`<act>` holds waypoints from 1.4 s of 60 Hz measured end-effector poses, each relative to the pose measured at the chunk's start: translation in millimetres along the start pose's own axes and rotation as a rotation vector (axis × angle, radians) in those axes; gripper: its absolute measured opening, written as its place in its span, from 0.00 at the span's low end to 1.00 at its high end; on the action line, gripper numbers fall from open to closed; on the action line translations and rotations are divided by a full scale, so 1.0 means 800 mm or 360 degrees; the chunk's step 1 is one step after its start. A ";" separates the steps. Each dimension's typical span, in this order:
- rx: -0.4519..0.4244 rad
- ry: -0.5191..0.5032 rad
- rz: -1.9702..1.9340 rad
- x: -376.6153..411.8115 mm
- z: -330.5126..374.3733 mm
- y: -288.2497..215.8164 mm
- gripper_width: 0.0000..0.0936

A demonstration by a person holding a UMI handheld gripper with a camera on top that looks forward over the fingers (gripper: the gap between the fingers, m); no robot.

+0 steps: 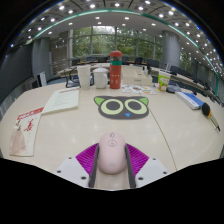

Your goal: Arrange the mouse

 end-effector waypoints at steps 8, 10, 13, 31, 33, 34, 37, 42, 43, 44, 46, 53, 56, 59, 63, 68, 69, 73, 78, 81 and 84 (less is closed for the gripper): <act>0.0019 0.0010 0.0046 -0.001 0.001 -0.002 0.40; 0.0024 0.0012 0.0055 -0.001 0.001 -0.002 0.39; 0.0032 0.0012 0.0065 -0.001 0.002 -0.004 0.35; -0.0192 -0.0039 -0.0007 -0.020 0.034 -0.124 0.34; -0.0233 -0.0041 -0.0020 -0.025 0.033 -0.148 0.34; -0.0252 -0.0038 -0.0027 -0.028 0.033 -0.160 0.34; -0.0301 -0.0048 -0.0041 -0.039 0.023 -0.189 0.34; -0.0346 -0.0033 -0.0045 -0.056 -0.005 -0.226 0.34; -0.0346 -0.0030 -0.0046 -0.060 -0.013 -0.230 0.34; -0.0343 -0.0027 -0.0051 -0.063 -0.021 -0.234 0.34; -0.0339 -0.0025 -0.0060 -0.067 -0.040 -0.233 0.34; -0.0223 -0.0024 -0.0058 -0.078 -0.105 -0.221 0.34; -0.0161 -0.0031 -0.0041 -0.078 -0.130 -0.208 0.34; -0.0113 -0.0043 -0.0037 -0.076 -0.152 -0.191 0.34; -0.0053 -0.0050 -0.0017 -0.076 -0.171 -0.174 0.34; 0.0014 -0.0051 -0.0038 -0.076 -0.186 -0.156 0.36; 0.0026 -0.0048 -0.0046 -0.077 -0.191 -0.153 0.38; 0.0052 -0.0026 -0.0048 -0.078 -0.198 -0.145 0.46; 0.0043 -0.0056 -0.0008 -0.077 -0.196 -0.144 0.59; 0.0040 -0.0088 0.0004 -0.073 -0.187 -0.147 0.81; 0.0044 -0.0087 0.0025 -0.075 -0.173 -0.152 0.91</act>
Point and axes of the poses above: the point between the fingertips, and its own axes, seen from behind it with the camera up: x to the left, y down, z backward, against the way the camera looks, the point moved 7 cm from there along z, backward, against the way the camera looks, and after that the axes turned 6 degrees about z, right-handed, at the moved point
